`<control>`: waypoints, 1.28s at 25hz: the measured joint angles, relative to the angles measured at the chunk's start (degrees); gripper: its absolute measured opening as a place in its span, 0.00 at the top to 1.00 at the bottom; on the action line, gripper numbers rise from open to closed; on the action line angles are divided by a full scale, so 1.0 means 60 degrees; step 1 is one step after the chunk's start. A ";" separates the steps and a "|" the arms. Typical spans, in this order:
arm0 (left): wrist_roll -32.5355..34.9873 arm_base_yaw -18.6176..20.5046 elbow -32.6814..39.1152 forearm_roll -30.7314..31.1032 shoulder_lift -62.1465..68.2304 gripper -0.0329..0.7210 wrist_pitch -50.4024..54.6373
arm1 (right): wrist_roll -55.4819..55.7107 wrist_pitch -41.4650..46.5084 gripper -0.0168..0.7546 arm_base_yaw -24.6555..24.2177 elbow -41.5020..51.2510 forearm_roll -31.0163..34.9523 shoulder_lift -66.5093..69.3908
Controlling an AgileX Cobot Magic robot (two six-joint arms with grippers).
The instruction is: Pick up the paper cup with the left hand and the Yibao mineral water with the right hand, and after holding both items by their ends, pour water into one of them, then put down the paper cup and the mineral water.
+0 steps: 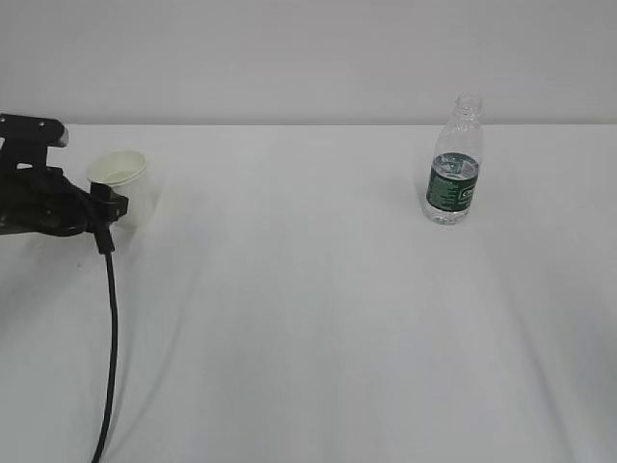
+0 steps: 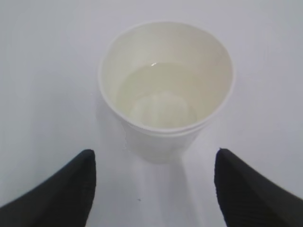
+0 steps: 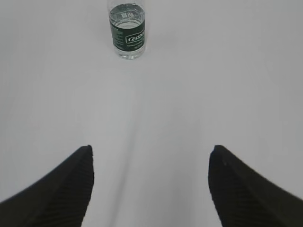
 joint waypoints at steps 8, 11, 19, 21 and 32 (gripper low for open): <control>0.0000 0.0000 0.0822 0.0000 -0.1162 0.21 0.0675 | 0.0000 0.0044 0.24 0.0000 0.0000 0.0167 0.0000; 0.0000 0.0000 0.1101 0.0000 -0.1822 0.22 0.0831 | 0.0000 0.0051 0.24 0.0000 0.0000 0.0184 0.0000; 0.0000 0.0000 0.1334 0.0058 -0.3880 0.22 0.1973 | -0.0098 0.0126 0.24 0.0000 0.0000 0.0240 0.0000; 0.0000 0.0000 0.1334 0.0074 -0.4400 0.22 0.2230 | -0.0148 0.0126 0.24 0.0000 0.0000 0.0240 0.0000; 0.0000 0.0000 0.1378 0.0037 -0.7046 0.24 0.3636 | -0.0742 0.0126 0.24 0.0000 0.0000 0.0563 0.0000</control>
